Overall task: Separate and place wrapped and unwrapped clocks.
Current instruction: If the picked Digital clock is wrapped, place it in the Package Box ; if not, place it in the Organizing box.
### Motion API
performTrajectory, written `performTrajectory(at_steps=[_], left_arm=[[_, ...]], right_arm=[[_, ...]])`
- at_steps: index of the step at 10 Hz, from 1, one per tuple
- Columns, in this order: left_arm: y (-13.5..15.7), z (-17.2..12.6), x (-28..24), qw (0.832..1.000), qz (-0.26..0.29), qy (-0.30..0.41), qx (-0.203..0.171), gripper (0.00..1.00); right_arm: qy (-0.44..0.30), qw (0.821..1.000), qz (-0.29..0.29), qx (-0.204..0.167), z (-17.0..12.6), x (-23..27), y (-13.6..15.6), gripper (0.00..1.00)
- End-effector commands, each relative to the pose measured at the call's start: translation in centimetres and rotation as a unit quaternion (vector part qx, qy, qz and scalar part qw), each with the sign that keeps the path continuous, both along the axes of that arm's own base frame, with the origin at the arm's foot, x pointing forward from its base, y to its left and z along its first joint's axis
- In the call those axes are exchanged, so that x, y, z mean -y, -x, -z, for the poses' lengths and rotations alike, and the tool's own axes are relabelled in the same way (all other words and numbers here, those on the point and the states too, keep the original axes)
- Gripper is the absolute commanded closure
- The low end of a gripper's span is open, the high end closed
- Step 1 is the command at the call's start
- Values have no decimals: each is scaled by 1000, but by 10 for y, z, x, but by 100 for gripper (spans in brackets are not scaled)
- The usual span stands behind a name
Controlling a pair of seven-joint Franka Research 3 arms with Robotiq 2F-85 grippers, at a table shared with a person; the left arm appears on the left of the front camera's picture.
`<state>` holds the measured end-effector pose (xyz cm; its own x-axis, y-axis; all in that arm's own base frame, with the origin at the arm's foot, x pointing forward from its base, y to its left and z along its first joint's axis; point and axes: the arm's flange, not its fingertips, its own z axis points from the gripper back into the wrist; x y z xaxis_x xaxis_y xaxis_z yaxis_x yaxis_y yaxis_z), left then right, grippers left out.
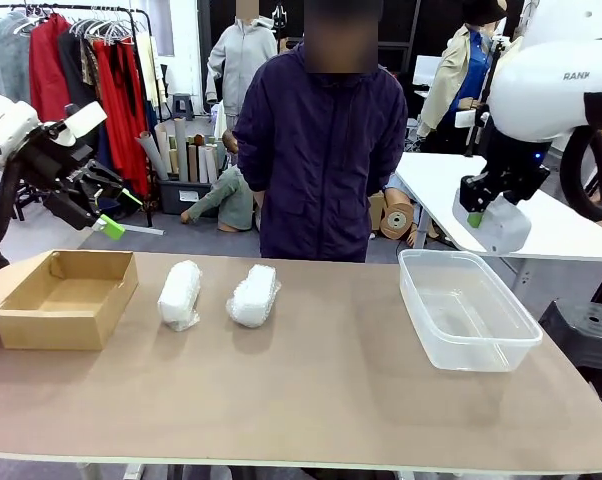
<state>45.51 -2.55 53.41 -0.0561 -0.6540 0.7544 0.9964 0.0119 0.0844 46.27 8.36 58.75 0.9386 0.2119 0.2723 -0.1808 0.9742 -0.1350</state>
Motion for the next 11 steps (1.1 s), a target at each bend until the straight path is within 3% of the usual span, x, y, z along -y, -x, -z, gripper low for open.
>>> performTrajectory(at_steps=[1, 5, 9, 11], left_arm=[[1, -2, 0, 1000, 3, 8, 2, 0], [1, -2, 0, 1000, 3, 8, 2, 0], [1, -2, 0, 1000, 3, 8, 2, 0], [1, -2, 0, 1000, 3, 8, 2, 0]], right_arm=[[10, 1000, -4, -1, 3, -3, 1, 100], [3, 1000, -3, -4, 4, -2, -1, 100], [-56, 996, 63, -39, 65, 45, -51, 100], [-71, 992, 97, -27, 98, 62, -68, 100]])
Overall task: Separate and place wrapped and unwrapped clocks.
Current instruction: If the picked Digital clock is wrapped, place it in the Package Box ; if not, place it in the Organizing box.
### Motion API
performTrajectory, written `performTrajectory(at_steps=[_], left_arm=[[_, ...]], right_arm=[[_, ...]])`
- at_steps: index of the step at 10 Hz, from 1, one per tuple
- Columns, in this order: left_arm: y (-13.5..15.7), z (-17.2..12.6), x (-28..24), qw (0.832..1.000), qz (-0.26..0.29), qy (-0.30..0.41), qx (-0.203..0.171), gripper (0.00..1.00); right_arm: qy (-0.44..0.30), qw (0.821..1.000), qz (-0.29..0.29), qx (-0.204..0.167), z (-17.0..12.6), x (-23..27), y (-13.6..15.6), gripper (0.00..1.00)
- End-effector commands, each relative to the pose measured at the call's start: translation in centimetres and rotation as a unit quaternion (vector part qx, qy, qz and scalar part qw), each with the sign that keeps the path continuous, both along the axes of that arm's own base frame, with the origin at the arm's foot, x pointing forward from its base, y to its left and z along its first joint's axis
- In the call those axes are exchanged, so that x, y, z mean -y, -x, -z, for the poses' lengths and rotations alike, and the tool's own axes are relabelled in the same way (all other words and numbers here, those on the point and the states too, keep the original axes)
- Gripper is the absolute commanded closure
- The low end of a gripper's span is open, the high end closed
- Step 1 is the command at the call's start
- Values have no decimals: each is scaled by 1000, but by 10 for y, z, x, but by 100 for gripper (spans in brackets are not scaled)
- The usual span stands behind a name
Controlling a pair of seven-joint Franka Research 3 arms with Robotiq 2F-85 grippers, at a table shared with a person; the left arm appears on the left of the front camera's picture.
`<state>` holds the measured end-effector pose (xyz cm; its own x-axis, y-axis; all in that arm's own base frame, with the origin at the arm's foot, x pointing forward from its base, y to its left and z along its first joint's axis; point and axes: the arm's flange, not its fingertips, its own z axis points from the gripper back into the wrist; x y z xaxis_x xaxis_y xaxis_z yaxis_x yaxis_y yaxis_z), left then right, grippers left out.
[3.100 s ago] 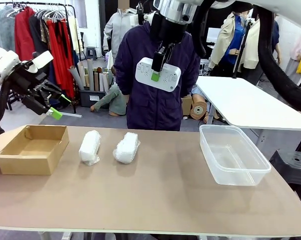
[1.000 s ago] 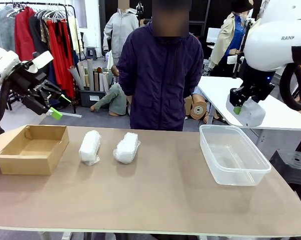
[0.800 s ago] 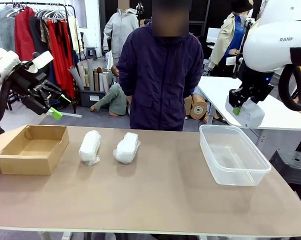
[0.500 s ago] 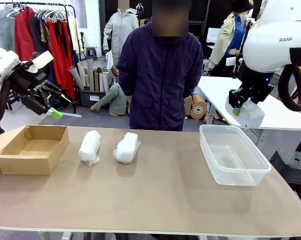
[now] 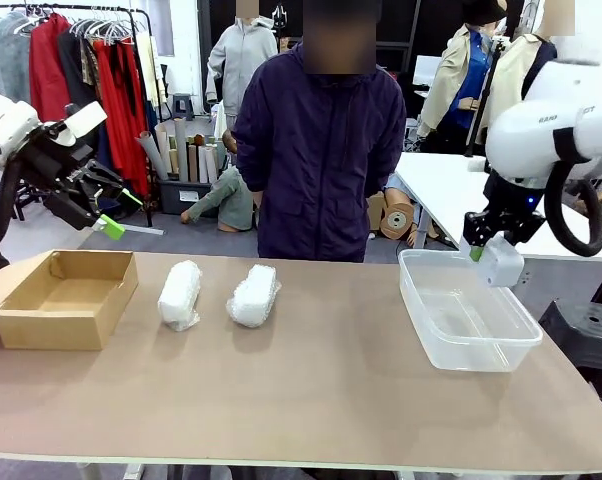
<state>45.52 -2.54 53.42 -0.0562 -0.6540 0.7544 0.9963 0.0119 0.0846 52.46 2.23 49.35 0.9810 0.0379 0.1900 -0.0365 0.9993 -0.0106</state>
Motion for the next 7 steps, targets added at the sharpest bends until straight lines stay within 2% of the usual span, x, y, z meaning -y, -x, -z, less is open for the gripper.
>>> performTrajectory(at_steps=[1, 3, 7], left_arm=[[1, -1, 0, 1000, 3, 8, 2, 0], [1, -1, 0, 1000, 3, 8, 2, 0], [1, -1, 0, 1000, 3, 8, 2, 0]], right_arm=[[-23, 999, 37, 13, 17, 5, -16, 100], [-20, 999, 46, 0, 32, 3, -31, 100], [-18, 995, 91, -19, 77, 0, -39, 100]])
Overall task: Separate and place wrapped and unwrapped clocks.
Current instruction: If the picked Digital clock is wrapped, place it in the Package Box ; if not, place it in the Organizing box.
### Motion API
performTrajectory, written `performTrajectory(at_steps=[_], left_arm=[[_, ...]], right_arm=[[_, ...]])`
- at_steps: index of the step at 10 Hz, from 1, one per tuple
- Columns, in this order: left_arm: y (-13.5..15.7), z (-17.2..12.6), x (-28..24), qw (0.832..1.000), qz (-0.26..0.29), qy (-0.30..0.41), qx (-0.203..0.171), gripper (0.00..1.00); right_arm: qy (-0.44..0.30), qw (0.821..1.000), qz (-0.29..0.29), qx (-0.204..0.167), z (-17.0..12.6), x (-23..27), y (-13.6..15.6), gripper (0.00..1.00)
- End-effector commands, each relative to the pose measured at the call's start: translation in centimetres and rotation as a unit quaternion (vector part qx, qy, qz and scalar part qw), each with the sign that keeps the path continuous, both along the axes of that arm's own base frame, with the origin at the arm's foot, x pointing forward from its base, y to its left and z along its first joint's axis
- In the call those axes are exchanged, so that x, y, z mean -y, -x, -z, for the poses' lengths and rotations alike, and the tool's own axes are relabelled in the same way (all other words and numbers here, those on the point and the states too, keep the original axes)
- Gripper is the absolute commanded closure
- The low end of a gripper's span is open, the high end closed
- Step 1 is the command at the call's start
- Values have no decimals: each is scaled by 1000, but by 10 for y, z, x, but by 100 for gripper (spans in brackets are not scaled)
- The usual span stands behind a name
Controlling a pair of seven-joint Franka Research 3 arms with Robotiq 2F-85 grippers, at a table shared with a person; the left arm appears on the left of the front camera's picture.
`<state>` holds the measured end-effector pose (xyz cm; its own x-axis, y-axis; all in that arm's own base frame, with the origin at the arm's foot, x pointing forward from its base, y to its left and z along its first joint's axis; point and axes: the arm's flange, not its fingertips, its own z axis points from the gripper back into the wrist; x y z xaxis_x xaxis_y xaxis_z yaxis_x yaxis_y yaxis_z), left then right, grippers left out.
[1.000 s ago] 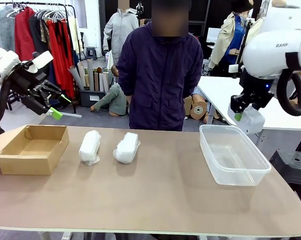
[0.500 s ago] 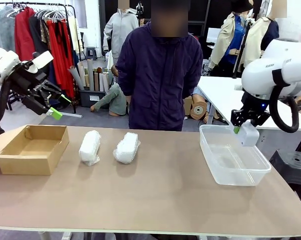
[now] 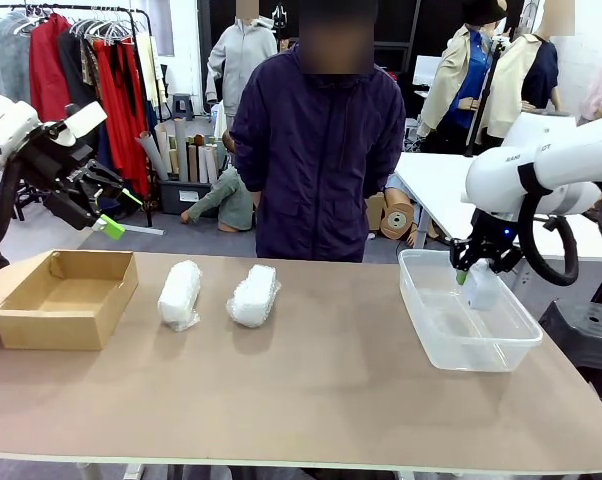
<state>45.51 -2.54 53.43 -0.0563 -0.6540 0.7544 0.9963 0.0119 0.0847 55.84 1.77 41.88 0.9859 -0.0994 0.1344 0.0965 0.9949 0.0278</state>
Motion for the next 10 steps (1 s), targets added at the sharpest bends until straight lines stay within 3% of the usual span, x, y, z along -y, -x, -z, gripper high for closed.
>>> performTrajectory(at_steps=[1, 8, 9, 10], left_arm=[[1, -1, 0, 1000, 3, 8, 2, 0], [1, -1, 0, 1000, 3, 8, 2, 0], [1, -1, 0, 1000, 3, 8, 2, 0], [1, -1, 0, 1000, 3, 8, 2, 0]], right_arm=[[10, 1000, 25, 4, 10, -2, -4, 100], [2, 998, 39, -50, 52, 19, -11, 100], [7, 998, 30, -55, 48, 20, -8, 100], [-1, 999, 19, -36, 24, 14, -3, 100]])
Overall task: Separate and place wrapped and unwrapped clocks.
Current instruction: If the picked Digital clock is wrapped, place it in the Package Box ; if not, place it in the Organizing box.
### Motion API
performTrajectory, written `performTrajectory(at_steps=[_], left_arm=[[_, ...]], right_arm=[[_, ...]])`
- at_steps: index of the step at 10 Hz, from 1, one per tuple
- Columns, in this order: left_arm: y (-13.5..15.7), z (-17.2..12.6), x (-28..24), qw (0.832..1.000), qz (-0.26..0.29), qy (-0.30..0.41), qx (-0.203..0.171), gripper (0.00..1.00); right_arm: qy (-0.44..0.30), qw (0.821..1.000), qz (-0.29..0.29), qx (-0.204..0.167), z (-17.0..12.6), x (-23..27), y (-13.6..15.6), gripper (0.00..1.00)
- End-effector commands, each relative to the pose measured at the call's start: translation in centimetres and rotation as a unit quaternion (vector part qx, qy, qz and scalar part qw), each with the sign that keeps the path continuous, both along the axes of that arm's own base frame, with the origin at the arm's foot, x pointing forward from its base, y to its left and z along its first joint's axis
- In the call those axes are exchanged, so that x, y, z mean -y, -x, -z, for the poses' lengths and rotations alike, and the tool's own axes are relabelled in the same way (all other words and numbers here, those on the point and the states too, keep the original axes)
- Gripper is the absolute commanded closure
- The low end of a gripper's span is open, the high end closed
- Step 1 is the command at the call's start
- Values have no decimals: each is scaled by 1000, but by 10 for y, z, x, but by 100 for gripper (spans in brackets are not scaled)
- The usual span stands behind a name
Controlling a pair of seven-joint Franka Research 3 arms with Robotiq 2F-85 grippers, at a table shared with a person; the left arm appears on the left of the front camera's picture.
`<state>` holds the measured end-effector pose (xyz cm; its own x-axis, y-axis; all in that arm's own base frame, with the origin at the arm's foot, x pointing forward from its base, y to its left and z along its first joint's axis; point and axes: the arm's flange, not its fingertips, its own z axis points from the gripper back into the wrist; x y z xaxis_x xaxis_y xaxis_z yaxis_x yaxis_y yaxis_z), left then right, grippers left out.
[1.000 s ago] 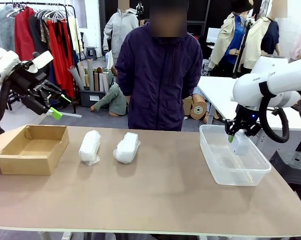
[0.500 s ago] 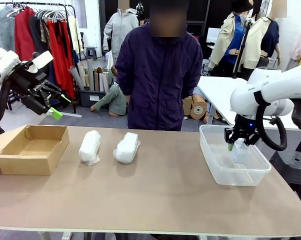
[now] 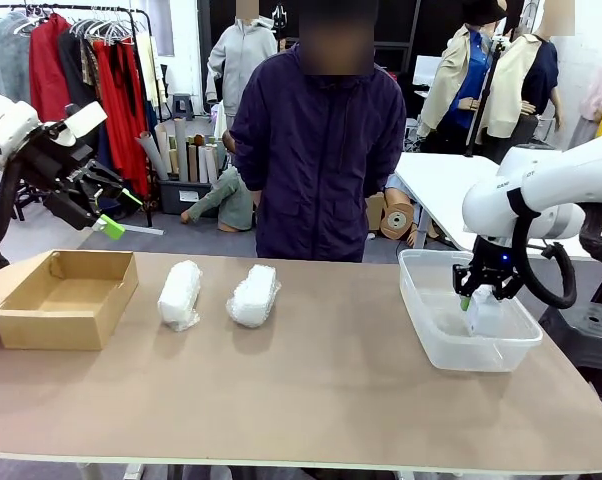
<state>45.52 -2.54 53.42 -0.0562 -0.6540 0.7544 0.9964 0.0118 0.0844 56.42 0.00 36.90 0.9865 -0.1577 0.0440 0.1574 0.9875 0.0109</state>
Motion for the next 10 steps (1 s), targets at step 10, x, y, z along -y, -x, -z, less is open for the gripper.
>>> performTrajectory(at_steps=[10], left_arm=[[1, -1, 0, 1000, 3, 8, 2, 0]], right_arm=[[11, 999, -40, -9, 37, -25, -5, 100]])
